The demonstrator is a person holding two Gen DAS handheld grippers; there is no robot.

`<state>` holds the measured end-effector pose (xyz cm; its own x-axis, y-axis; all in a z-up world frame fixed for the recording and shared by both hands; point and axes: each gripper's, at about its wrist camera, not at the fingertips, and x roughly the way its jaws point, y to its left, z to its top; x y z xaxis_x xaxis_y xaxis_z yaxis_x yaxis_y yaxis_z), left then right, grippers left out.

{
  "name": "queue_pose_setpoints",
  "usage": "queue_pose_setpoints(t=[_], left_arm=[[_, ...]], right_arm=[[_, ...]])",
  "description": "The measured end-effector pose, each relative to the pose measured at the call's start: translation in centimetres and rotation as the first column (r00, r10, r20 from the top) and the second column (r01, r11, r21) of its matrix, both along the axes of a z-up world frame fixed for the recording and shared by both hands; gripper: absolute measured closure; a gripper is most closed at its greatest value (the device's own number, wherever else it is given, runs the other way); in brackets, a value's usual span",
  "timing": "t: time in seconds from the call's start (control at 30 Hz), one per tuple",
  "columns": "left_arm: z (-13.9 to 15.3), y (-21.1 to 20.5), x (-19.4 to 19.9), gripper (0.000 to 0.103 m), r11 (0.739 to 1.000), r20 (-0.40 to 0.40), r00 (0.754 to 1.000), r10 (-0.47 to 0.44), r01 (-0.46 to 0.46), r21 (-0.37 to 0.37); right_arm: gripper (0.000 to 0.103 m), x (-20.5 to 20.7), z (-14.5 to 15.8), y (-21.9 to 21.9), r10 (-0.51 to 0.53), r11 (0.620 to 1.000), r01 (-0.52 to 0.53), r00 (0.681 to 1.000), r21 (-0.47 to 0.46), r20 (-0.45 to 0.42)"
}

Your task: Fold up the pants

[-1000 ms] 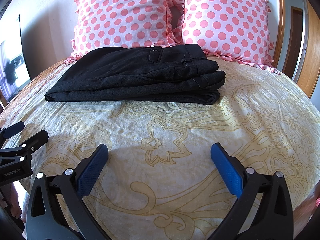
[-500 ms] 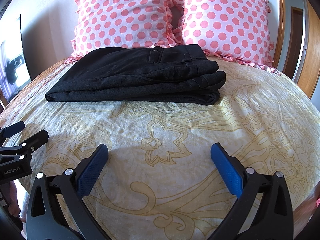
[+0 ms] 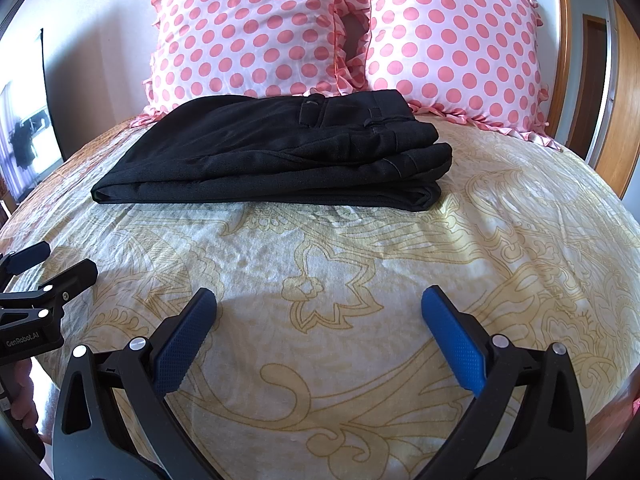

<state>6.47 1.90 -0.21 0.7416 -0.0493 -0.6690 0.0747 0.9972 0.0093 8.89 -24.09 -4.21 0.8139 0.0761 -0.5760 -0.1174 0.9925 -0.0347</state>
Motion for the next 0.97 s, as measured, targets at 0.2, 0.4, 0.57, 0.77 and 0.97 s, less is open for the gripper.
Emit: queue_pose_setpoints(t=[0.2,0.4,0.57,0.77,0.97], left_arm=[[0.02,-0.02,-0.07,0.002,1.0,-0.003,1.0,0.0,0.0,0.0],[0.0,0.02,0.0,0.002,1.0,-0.012,1.0,-0.001,0.001,0.0],[0.04,0.02,0.19,0.002,1.0,-0.008,1.0,-0.001,0.001,-0.001],[0.04,0.03,0.14,0.002,1.0,-0.006,1.0,-0.006,0.006,0.002],[0.06,0.2,0.29,0.002,1.0,-0.009,1.0,-0.024,0.024,0.001]], right_arm=[[0.001,-0.01,-0.01,0.01,0.0,1.0,0.0,1.0,0.0,0.001],[0.001,-0.05,-0.05,0.04,-0.001,1.0,0.001,1.0,0.0,0.002],[0.001,-0.03,-0.05,0.04,-0.002,1.0,0.002,1.0,0.0,0.001],[0.001,-0.01,-0.04,0.06,-0.002,1.0,0.002,1.0,0.0,0.001],[0.001,-0.03,-0.07,0.08,-0.003,1.0,0.003,1.0,0.0,0.002]])
